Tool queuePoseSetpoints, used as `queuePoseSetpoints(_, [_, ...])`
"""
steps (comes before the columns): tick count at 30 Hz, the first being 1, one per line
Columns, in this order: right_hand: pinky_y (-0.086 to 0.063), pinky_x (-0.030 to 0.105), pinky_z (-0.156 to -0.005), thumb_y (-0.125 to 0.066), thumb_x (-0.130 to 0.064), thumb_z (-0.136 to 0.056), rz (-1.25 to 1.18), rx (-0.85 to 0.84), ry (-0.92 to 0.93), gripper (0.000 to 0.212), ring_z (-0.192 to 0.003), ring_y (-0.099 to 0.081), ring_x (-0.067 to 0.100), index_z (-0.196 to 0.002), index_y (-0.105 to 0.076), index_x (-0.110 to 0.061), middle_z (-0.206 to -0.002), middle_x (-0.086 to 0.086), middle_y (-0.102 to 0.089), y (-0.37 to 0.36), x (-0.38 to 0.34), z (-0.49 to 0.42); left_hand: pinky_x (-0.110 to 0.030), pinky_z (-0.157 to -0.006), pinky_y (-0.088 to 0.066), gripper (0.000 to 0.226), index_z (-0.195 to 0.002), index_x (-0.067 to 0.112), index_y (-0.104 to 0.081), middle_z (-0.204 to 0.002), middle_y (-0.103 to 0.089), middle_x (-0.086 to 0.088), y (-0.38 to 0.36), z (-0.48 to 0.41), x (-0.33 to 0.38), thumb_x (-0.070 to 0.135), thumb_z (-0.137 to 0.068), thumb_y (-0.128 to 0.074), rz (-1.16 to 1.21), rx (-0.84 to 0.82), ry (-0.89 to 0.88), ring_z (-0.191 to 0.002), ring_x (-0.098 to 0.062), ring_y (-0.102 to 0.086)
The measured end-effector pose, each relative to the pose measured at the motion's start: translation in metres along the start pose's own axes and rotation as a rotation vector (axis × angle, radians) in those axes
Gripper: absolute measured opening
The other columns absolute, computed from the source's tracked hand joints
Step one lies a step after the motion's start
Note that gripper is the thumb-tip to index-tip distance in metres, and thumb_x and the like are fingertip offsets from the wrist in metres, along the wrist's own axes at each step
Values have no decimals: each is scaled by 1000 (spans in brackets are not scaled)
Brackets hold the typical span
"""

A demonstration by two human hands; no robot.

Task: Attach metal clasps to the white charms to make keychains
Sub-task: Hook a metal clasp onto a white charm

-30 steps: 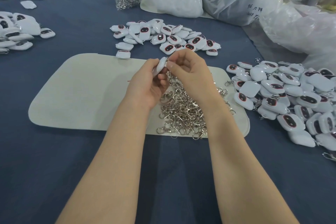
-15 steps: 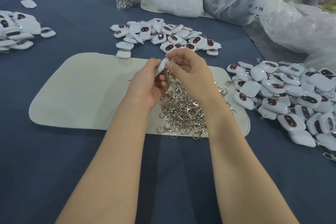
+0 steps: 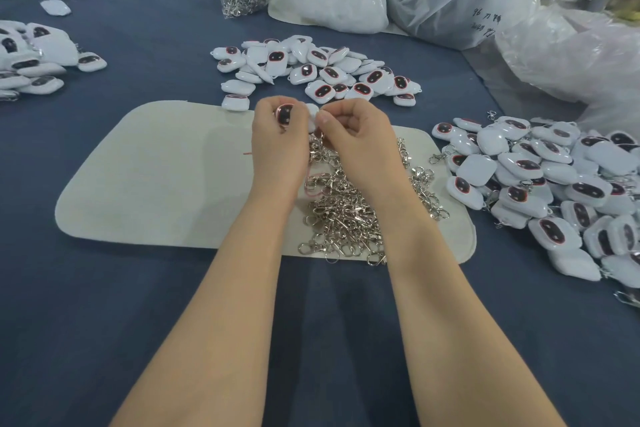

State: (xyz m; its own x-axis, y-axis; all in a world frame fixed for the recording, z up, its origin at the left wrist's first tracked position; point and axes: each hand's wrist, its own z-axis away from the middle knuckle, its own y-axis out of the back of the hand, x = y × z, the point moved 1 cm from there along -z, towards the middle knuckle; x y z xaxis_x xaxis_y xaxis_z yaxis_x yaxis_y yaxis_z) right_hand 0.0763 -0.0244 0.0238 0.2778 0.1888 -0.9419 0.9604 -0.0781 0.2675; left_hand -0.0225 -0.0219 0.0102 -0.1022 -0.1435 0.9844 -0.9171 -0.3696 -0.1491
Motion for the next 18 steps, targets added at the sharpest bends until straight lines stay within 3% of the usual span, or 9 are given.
queuePoseSetpoints(3, [-53,45,-80,-64,-17,-91,-34,-11,-29,9,-70,-58,16,-85,-59,-11,-77,8,-66,1,0,1,-23,-63,-42,9,-96,19,-50,-78,-53,9,0,2,2,13,-90,-51,-43,-14,-118,-63,-6,-49])
queuePoseSetpoints(7, [-53,40,-76,-66,-17,-89,-48,-12,-13,10,-68,-57,14,-90,-60,-9,-77,8,-67,4,-2,2,-26,-67,-43,9,-94,20,-49,-79,-52,8,0,1,2,12,-91,-51,-15,-36,-128,-66,-8,-49])
queuePoseSetpoints(11, [-51,29,-69,-63,-17,-90,30,18,12,6,-60,-58,6,-85,-62,-15,-69,-2,-67,5,-1,1,-8,-61,-39,8,-97,16,-49,-77,-51,14,0,2,1,11,-91,-52,-92,-26,-200,-60,9,-48])
queuePoseSetpoints(14, [-54,32,-73,-59,-11,-93,-38,1,-15,12,-65,-60,10,-83,-65,-15,-69,2,-68,8,-1,1,-6,-59,-38,12,-91,22,-46,-74,-50,15,-1,5,3,12,-92,-51,-122,-51,-264,-59,11,-49])
queuePoseSetpoints(18, [-53,23,-67,-57,-7,-93,-130,-9,-7,11,-67,-60,11,-94,-69,-10,-75,8,-70,10,0,0,-7,-60,-38,16,-89,26,-45,-75,-50,15,-1,7,5,12,-93,-51,-112,-61,-280,-60,9,-49])
